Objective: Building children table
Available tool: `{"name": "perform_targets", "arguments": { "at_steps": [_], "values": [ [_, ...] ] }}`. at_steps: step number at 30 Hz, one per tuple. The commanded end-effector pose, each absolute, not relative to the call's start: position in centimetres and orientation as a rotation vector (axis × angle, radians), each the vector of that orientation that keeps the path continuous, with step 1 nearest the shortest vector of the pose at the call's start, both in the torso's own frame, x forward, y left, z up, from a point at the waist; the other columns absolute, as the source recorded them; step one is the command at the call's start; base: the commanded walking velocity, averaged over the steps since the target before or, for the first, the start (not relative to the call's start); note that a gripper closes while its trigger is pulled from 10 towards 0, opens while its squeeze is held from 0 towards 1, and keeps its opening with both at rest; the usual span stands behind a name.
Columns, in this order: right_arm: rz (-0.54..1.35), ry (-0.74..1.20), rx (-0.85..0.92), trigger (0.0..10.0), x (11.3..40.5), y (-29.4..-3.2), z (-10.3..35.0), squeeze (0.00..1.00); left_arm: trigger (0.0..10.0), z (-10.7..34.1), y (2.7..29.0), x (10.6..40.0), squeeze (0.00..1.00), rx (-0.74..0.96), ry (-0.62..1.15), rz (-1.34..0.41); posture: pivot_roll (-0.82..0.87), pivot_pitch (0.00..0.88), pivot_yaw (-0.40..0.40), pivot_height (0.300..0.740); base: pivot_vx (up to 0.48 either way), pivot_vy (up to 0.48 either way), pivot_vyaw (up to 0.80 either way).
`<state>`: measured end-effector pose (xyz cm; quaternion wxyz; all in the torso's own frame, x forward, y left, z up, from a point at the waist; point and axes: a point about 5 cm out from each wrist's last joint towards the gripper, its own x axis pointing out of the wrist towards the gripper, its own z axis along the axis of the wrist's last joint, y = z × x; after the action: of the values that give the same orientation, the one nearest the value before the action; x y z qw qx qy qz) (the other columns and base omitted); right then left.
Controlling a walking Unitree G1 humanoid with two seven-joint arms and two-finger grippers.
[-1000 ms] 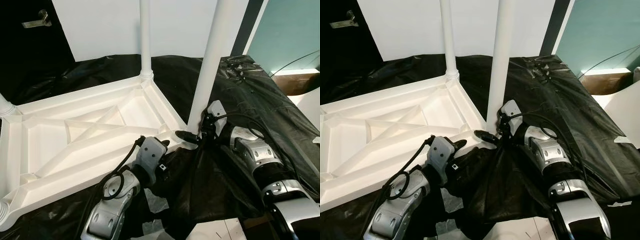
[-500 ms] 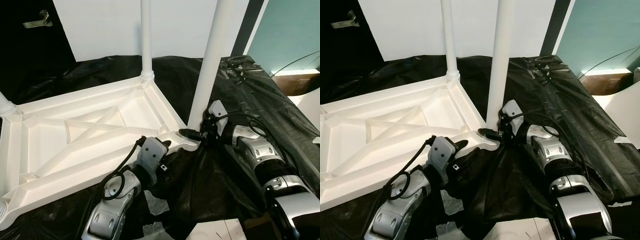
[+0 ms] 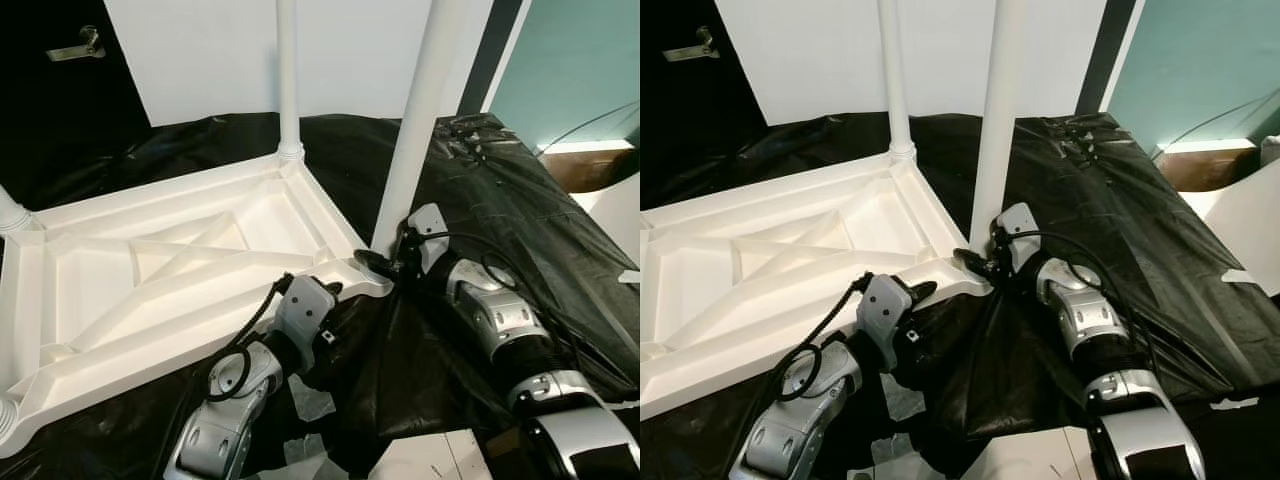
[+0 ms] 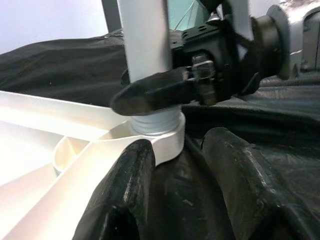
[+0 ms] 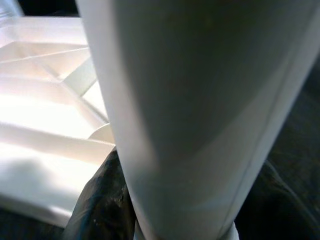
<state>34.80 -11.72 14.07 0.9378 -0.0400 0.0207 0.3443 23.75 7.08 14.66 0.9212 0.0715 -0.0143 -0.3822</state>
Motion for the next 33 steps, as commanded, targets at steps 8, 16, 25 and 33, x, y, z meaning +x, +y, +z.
{"name": "perform_targets", "arguments": {
  "at_steps": [8, 16, 25, 33],
  "values": [
    [0.487, 0.118, 0.027, 10.0, 33.6, -10.1, 12.2, 0.0, 10.0, 14.4, 7.3, 23.7, 0.0, 0.151, -0.015, -0.737, 0.1, 0.058, -0.025, 0.74, 0.0, 0.0, 0.0],
    [0.322, 0.129, 0.075, 10.0, 32.8, -9.0, 12.3, 0.0, 10.0, 14.3, 7.3, 23.6, 0.0, 0.151, -0.013, -0.74, 0.11, 0.056, -0.027, 0.74, 0.0, 0.0, 0.0],
    [0.393, 0.049, 0.107, 10.0, 32.2, -8.2, 13.7, 1.0, 10.0, 14.3, 7.4, 23.5, 0.0, 0.149, -0.012, -0.744, 0.11, 0.048, -0.018, 0.74, 0.0, 0.0, 0.0],
    [0.541, -0.012, 0.083, 10.0, 31.6, -9.5, 14.3, 0.44, 10.0, 14.4, 7.5, 23.4, 0.0, 0.148, -0.012, -0.749, 0.11, 0.044, -0.013, 0.74, 0.0, 0.0, 0.0]
  ]
}}
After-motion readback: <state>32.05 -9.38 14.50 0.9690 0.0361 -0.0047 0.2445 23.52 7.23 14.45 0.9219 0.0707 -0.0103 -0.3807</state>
